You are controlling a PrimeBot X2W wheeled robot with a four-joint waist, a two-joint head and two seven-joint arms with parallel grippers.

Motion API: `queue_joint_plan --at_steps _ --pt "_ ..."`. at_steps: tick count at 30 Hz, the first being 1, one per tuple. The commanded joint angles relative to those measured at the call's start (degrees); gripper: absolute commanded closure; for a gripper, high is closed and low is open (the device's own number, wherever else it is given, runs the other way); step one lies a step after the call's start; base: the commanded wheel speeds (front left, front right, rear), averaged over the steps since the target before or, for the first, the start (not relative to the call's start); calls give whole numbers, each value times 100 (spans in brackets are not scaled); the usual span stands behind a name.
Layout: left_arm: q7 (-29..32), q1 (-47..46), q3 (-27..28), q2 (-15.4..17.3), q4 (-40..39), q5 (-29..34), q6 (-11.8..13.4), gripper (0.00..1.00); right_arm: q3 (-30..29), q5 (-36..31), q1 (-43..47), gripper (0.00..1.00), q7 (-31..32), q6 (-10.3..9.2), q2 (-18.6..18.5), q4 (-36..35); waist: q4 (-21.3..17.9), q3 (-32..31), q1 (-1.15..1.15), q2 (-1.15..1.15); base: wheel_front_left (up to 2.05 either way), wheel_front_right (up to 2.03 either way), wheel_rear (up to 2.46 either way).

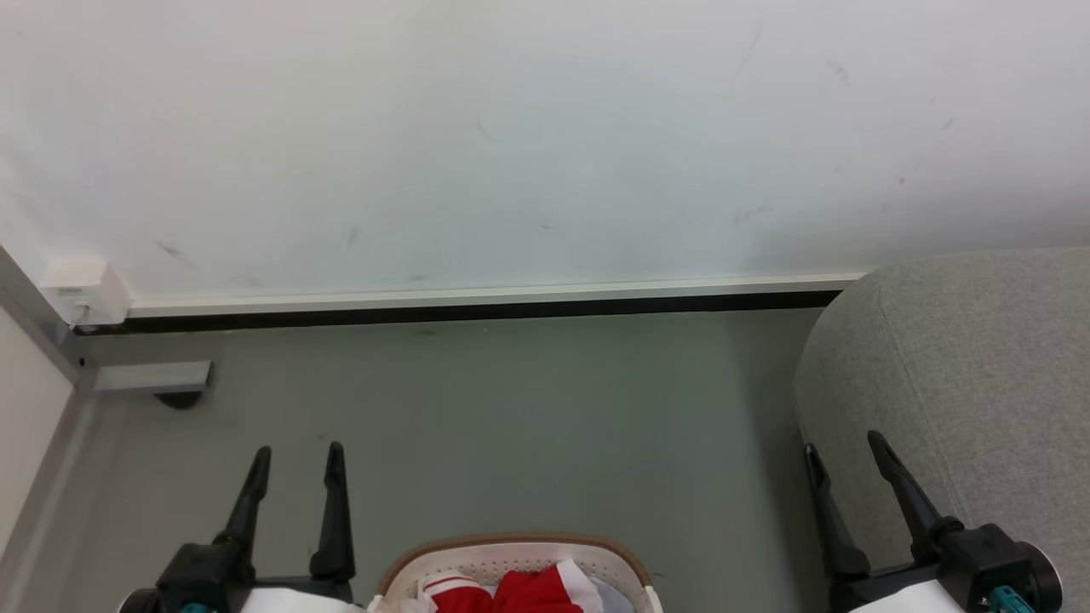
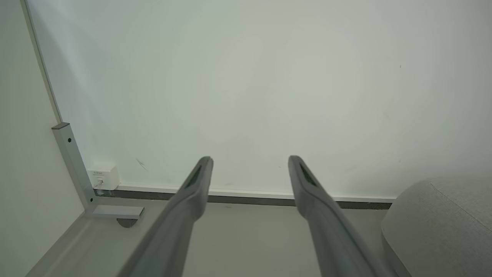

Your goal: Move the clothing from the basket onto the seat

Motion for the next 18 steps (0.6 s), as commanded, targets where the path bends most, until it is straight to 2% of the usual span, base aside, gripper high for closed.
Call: queue_joint_plan --at_steps 1,12,18 --pt "-51 51 -5 12 -35 131 3 0 17 -116 -67 0 -60 -11 -46 -23 -1 -2 0 0 0 0 0" --pt "-155 92 -34 -10 -101 599 29 0 64 -501 -65 0 -166 -12 -47 -46 10 -3 0 0 0 0 0" --pt "-143 96 -6 -24 -87 549 13 0 69 -468 -55 0 -146 -12 -45 -28 21 -7 0 0 0 0 0"
